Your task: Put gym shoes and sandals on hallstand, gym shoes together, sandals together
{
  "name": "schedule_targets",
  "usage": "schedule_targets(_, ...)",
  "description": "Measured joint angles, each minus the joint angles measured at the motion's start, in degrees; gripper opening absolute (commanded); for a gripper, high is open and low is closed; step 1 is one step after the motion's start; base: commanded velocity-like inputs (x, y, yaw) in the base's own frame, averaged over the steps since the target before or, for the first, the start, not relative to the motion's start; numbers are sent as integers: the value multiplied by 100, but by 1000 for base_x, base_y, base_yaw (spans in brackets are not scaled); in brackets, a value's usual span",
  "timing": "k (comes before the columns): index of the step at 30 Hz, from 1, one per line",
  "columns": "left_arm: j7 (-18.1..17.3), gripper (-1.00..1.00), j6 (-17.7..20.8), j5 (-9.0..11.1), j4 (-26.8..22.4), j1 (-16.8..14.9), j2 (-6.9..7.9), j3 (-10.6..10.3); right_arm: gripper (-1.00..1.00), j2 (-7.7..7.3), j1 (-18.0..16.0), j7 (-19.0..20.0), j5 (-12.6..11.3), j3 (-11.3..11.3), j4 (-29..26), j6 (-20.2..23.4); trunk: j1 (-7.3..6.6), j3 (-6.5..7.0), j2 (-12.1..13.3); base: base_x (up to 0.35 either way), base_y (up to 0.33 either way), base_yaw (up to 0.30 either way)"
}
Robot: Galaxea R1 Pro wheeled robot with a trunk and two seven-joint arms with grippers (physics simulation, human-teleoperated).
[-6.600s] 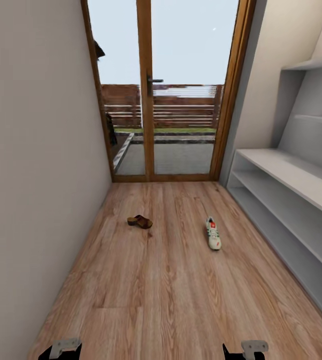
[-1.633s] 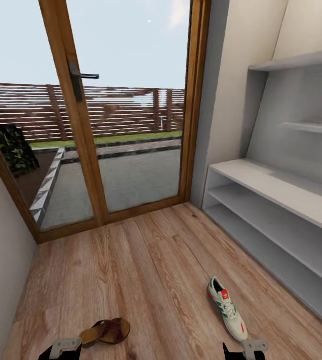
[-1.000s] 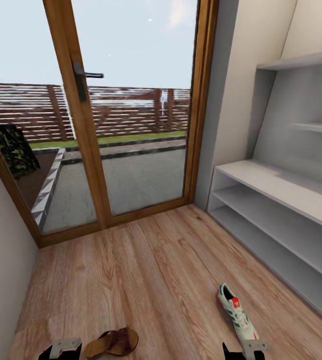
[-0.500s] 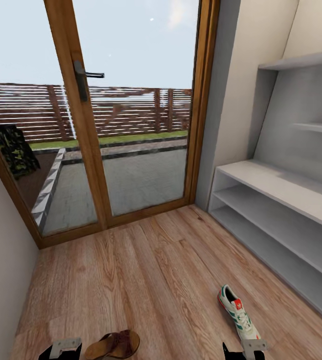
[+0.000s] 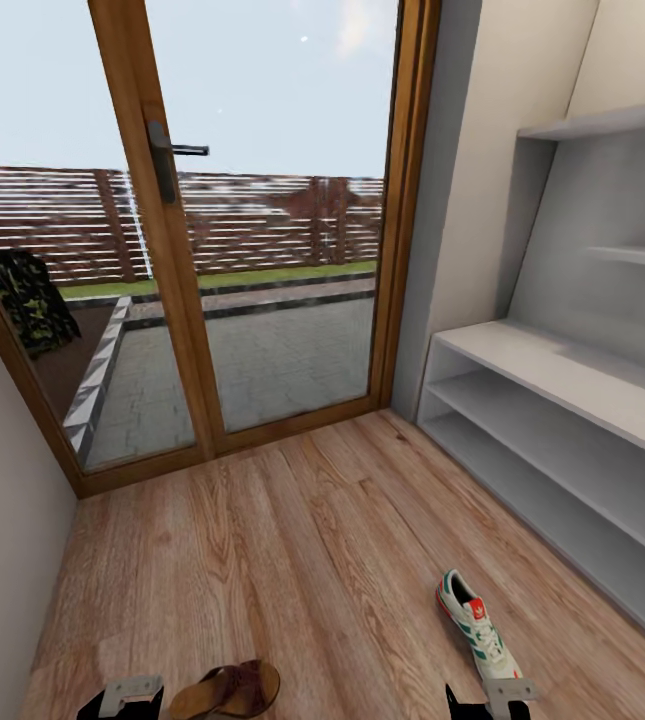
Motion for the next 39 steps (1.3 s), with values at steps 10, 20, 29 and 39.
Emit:
schedule_targets(10,0,100,-1,0,0,0,2,0,100,-2,1,-6,0,0,1,0,-1,0,0,116,122,0)
schedule_targets(20,0,100,0,0,0,0,-1,-4,100,0,1,-8,0,0,0,0,0,0,0,91,104,0)
schedule_targets(29,0,100,0,0,0,0,-1,-4,100,-1,1,-8,0,0,1,0,0,0,0,12,14,0)
schedule_targets(39,0,100,0,0,0,0,-4,-5,100,-5,2,-2,0,-2,8,0,-1,0,0,70,2,0)
